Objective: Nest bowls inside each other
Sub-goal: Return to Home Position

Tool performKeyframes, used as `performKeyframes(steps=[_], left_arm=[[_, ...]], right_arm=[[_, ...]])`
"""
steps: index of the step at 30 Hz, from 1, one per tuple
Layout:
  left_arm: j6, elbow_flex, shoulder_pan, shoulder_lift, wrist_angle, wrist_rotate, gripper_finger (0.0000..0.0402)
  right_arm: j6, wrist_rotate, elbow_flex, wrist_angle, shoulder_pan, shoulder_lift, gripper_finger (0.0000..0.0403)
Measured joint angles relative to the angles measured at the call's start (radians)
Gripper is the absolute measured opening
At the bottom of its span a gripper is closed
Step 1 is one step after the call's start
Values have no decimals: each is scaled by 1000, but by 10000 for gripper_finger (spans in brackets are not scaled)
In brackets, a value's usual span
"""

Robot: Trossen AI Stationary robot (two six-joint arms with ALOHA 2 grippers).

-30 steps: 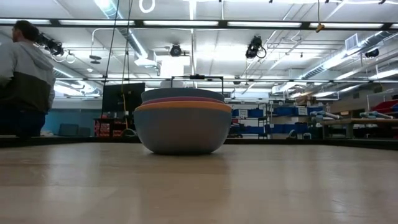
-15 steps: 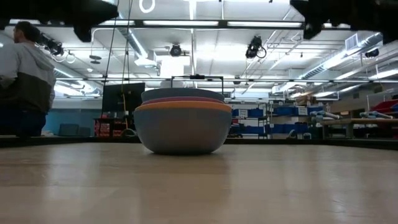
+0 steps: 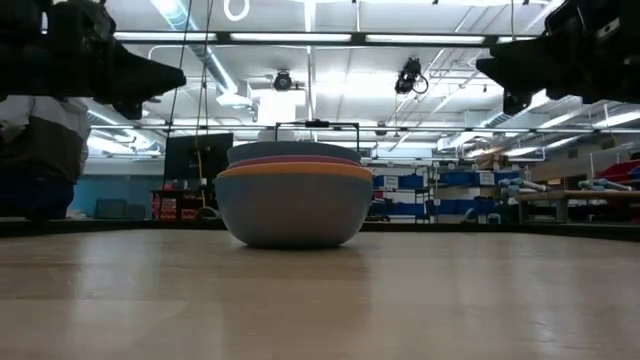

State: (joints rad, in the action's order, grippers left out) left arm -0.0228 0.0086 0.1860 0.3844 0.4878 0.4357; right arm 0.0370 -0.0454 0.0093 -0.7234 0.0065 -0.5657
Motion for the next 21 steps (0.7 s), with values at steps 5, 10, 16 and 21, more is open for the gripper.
performKeyframes(steps=[5, 10, 16, 21], left_arm=[[-18, 0, -1, 1, -54, 23, 64], [9, 0, -1, 2, -41, 40, 60], [-50, 24, -1, -5, 240, 81, 59], [-152, 190, 0, -64, 180, 82, 59]], right_arm=[[-12, 53, 0, 115, 0, -15, 123], [-6, 44, 0, 100, 3, -31, 121], [8, 2, 6, -6, -1, 5, 123], [-1, -7, 8, -60, -22, 132, 122]])
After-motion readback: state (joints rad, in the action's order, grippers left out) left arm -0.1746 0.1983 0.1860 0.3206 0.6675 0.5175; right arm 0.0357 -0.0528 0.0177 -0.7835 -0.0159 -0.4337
